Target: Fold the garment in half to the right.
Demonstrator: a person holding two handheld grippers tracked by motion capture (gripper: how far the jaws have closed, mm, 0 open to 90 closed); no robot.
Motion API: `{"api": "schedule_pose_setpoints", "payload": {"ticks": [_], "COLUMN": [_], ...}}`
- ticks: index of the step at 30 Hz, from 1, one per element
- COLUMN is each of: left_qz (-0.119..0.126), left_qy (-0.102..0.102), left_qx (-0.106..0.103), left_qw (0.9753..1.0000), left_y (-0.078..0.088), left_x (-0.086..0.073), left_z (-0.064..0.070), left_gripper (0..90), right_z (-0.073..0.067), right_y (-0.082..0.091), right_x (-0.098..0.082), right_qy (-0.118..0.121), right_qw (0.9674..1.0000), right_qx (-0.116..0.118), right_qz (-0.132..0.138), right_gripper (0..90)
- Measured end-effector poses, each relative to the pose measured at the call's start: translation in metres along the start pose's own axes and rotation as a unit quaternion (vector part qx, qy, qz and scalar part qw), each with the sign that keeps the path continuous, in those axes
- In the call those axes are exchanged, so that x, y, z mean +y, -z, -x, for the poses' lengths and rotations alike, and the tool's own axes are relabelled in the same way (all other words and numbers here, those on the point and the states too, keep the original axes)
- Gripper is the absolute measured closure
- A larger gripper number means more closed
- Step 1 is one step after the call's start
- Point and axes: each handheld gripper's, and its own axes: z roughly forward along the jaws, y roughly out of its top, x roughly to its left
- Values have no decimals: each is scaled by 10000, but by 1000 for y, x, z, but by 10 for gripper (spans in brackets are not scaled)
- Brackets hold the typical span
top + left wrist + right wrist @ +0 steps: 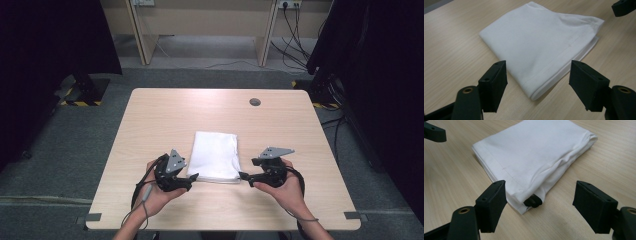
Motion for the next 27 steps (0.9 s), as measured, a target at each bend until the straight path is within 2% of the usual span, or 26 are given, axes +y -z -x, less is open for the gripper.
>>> {"api": "schedule_pose_setpoints", "payload": {"ticks": [11, 27], "left_qz": [339, 603], "left_qy": [239, 548], "left_qx": [129, 375], "left_qw": [9991, 9960], "left_y": [21, 48], "left_x": [-8, -25], "left_z": [-8, -22], "left_gripper": [271, 256], "right_z": [1, 14], "right_y": [12, 34], "right_x": [-3, -12], "right_qy": [-58, -140], "right_qw": [9999, 9996], "right_qx": [18, -159], "right_qz": [80, 163], "right_gripper": [203, 180]}}
